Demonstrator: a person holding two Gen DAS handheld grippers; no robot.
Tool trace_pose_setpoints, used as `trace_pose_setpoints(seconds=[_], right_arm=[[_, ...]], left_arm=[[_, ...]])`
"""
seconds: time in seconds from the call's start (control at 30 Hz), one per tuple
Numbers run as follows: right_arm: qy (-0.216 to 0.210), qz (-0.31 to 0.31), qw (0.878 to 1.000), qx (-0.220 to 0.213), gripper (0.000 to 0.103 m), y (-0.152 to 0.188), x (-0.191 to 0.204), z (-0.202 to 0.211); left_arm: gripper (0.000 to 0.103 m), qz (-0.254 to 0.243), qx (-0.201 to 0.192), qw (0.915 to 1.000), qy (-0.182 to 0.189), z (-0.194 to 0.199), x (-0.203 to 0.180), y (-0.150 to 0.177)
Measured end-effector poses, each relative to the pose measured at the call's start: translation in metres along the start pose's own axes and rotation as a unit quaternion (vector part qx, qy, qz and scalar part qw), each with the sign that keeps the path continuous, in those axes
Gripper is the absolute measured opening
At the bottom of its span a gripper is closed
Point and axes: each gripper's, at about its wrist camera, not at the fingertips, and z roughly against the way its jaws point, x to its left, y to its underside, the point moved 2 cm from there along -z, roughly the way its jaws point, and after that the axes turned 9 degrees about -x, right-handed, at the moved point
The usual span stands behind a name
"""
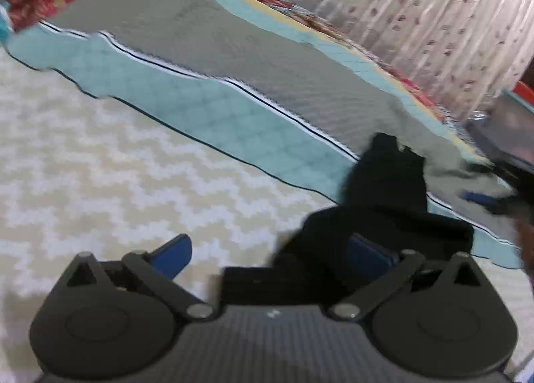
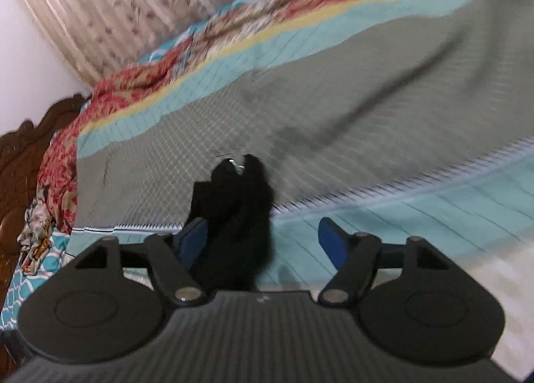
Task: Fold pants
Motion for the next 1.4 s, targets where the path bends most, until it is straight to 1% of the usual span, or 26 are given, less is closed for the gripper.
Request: trace_pose_setpoints(seconds=[0.03, 0.07, 0.1, 0.13, 0.17, 0.2, 0.23, 0.27, 0.3, 0.33, 0.4, 0.5, 0.6, 0.63, 0.7, 0.77, 0.83, 0.9, 0.97, 1.03, 1.07, 1.13, 1.17, 1.3, 1.37, 1.4], right_arm=[[0.0, -0.005, 1.0, 0.006, 0.079, -0.004, 0.004, -0.026], [-0.002, -0.01, 1.0, 0.009, 0.079, -0.002, 0.005, -0.029], [-0.003, -0.014, 1.0, 0.012, 0.079, 0.0, 0.008, -0.036], [-0.001, -0.016, 1.0, 0.012, 0.079, 0.002, 0.009, -0.046], [-0.002, -0.014, 1.0, 0.013, 0.077, 0.006, 0.012, -0.057], [0.0, -0.002, 1.0, 0.017, 0.07, 0.008, 0.018, -0.066], [0.012, 0.024, 0.999, 0.027, 0.034, 0.014, 0.026, -0.07], [0.032, 0.056, 0.997, 0.036, 0.009, 0.02, 0.034, -0.073], [0.052, 0.081, 0.995, 0.04, 0.008, 0.024, 0.041, -0.071], [0.048, 0.081, 0.995, 0.025, 0.008, 0.023, 0.044, -0.057], [0.029, 0.058, 0.998, -0.018, 0.007, 0.005, 0.041, -0.018], [0.043, 0.027, 0.995, -0.088, 0.007, -0.036, 0.013, 0.068], [0.084, 0.002, 0.985, -0.149, 0.007, -0.068, -0.033, 0.156], [0.105, -0.012, 0.98, -0.171, 0.007, -0.076, -0.055, 0.195], [0.143, -0.044, 0.969, -0.199, 0.007, -0.078, -0.096, 0.254], [0.176, -0.085, 0.958, -0.211, 0.007, -0.067, -0.137, 0.305], [0.199, -0.14, 0.949, -0.203, 0.007, -0.042, -0.182, 0.354], [0.216, -0.193, 0.94, -0.181, 0.008, -0.008, -0.216, 0.377], [0.242, -0.247, 0.925, -0.159, 0.008, 0.033, -0.248, 0.401], [0.256, -0.287, 0.911, -0.151, 0.008, 0.067, -0.27, 0.42], [0.257, -0.298, 0.907, -0.149, 0.008, 0.076, -0.273, 0.424], [0.253, -0.311, 0.904, -0.15, 0.008, 0.086, -0.274, 0.429], [0.246, -0.314, 0.904, -0.154, 0.008, 0.085, -0.269, 0.431], [0.211, -0.309, 0.908, -0.188, 0.008, 0.07, -0.247, 0.446], [0.205, -0.298, 0.911, -0.2, 0.008, 0.066, -0.238, 0.456], [0.205, -0.294, 0.911, -0.203, 0.008, 0.062, -0.232, 0.452]], left_arm=[[0.098, -0.005, 0.008, 1.0, -0.003, -0.006, -0.001, 0.003], [0.092, -0.016, 0.016, 0.9996, -0.016, -0.014, -0.002, 0.009], [0.076, -0.04, 0.008, 0.9986, -0.033, -0.018, -0.006, 0.015], [0.055, -0.069, -0.006, 0.9963, -0.05, -0.018, -0.011, 0.02], [0.049, -0.085, -0.01, 0.9947, -0.058, -0.018, -0.015, 0.023], [0.047, -0.084, -0.012, 0.9947, -0.059, -0.018, -0.015, 0.023], [0.046, -0.078, -0.013, 0.9951, -0.058, -0.016, -0.014, 0.022], [0.045, -0.075, -0.014, 0.9953, -0.059, -0.013, -0.013, 0.02], [0.045, -0.076, -0.017, 0.9945, -0.071, -0.008, -0.015, 0.013], [0.045, -0.077, -0.026, 0.9934, -0.08, 0.001, -0.016, 0.008], [0.045, -0.076, -0.073, 0.9913, -0.079, 0.034, -0.022, -0.009], [0.045, -0.088, -0.144, 0.9827, -0.076, 0.095, -0.036, -0.025], [0.045, -0.11, -0.188, 0.9728, -0.077, 0.148, -0.051, -0.027], [0.045, -0.116, -0.197, 0.9703, -0.079, 0.164, -0.056, -0.024], [0.045, -0.124, -0.204, 0.9675, -0.083, 0.192, -0.064, -0.012], [0.045, -0.127, -0.193, 0.9695, -0.083, 0.212, -0.069, 0.007], [0.045, -0.127, -0.17, 0.9735, -0.086, 0.222, -0.072, 0.027], [0.045, -0.122, -0.151, 0.9765, -0.092, 0.234, -0.072, 0.046], [0.045, -0.114, -0.14, 0.9782, -0.102, 0.247, -0.074, 0.062], [0.045, -0.106, -0.131, 0.9801, -0.106, 0.259, -0.073, 0.071], [0.045, -0.101, -0.127, 0.9807, -0.109, 0.265, -0.074, 0.076], [0.045, -0.093, -0.126, 0.9812, -0.113, 0.279, -0.073, 0.082], [0.045, -0.086, -0.125, 0.9817, -0.115, 0.285, -0.072, 0.084], [0.045, -0.073, -0.128, 0.9816, -0.121, 0.299, -0.074, 0.087], [0.045, -0.065, -0.127, 0.9824, -0.121, 0.304, -0.072, 0.088], [0.045, -0.061, -0.128, 0.9828, -0.119, 0.307, -0.07, 0.087]])
